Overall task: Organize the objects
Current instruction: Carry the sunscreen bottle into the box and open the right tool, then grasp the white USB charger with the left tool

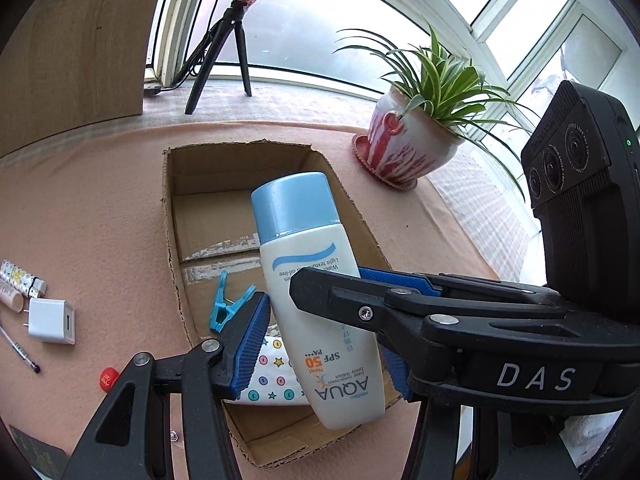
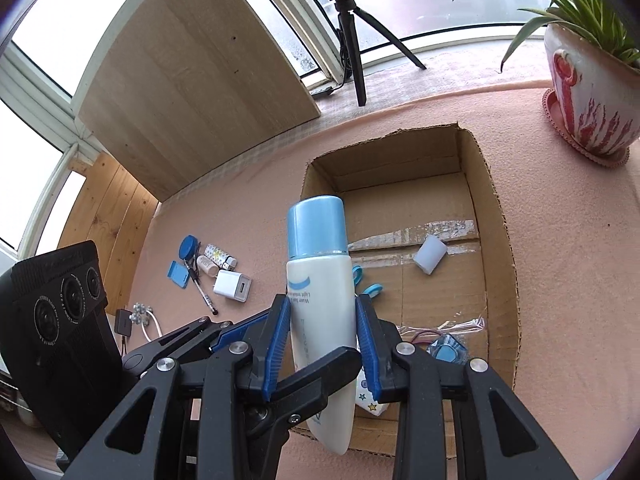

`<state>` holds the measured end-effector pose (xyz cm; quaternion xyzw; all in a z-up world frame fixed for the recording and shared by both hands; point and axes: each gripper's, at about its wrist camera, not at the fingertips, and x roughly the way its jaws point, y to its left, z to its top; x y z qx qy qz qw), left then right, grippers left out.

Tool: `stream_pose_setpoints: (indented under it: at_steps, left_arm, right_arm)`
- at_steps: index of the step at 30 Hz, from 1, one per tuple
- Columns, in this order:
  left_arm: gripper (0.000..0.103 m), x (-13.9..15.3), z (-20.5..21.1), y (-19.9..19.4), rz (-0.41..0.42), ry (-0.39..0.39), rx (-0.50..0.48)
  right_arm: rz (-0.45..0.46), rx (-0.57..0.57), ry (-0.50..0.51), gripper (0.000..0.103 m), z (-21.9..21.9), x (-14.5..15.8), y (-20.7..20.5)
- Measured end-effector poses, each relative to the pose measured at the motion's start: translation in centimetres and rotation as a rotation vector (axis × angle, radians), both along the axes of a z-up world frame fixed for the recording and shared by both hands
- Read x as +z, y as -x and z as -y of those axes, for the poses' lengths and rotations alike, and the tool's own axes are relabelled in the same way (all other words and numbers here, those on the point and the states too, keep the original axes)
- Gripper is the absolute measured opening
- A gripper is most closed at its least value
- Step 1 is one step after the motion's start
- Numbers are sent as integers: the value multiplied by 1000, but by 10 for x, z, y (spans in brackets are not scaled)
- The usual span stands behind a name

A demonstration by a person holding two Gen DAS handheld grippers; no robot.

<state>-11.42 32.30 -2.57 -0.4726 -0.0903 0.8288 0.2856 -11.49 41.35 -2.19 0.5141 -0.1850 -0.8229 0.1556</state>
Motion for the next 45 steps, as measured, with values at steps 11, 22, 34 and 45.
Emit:
stream_pose_setpoints:
  at_steps: [11, 22, 34, 45]
  left_arm:
    - [63, 4, 21, -3, -29, 44, 44]
    - [64, -2, 102, -15, 7, 52, 157]
    - [71, -38, 193, 20, 75, 185, 357]
    - [71, -72, 188, 49, 104, 277, 335]
  right_arm:
    - [-17, -53, -22, 54, -6, -2, -3]
    - [-23, -49, 7, 54, 7, -4, -17]
    - [-41, 38, 7, 54, 51, -1, -38]
    - [-28, 150, -22, 53, 103, -12, -65]
